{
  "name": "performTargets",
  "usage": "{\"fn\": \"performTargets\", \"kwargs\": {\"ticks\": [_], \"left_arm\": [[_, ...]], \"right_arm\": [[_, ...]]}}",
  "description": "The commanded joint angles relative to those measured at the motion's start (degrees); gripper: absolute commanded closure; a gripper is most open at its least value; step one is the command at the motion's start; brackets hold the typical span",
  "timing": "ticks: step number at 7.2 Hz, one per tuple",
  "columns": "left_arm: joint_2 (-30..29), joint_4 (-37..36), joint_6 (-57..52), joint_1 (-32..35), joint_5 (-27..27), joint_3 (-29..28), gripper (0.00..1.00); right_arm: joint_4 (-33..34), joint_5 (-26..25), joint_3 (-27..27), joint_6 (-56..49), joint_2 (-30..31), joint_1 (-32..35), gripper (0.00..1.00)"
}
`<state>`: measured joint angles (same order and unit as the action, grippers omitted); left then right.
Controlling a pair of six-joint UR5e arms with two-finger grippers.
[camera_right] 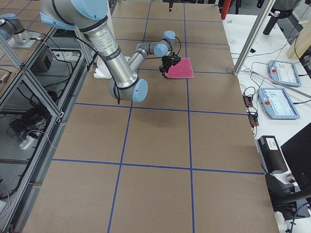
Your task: Fold towel twice with both arms
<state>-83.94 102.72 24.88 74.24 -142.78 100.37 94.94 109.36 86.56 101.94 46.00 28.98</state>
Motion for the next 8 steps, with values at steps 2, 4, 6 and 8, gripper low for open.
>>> {"fn": "performTargets", "kwargs": {"ticks": [2,4,6,8], "left_arm": [[0.3,5.5,6.8,-1.8,0.2,-0.3,0.0],[0.3,5.6,6.9,-2.1,0.3,-0.2,0.0],[0.3,5.6,6.9,-2.1,0.4,-0.1,0.0],[0.4,5.6,6.9,-2.0,0.5,0.0,0.0]], "right_arm": [[0.2,-1.9,-0.1,0.0,0.0,0.0,0.55],[0.2,-1.9,-0.2,0.0,0.0,0.0,0.59],[0.2,-1.9,-0.3,0.0,0.2,0.0,0.59],[0.1,-1.9,-0.3,0.0,0.2,0.0,0.6]]}}
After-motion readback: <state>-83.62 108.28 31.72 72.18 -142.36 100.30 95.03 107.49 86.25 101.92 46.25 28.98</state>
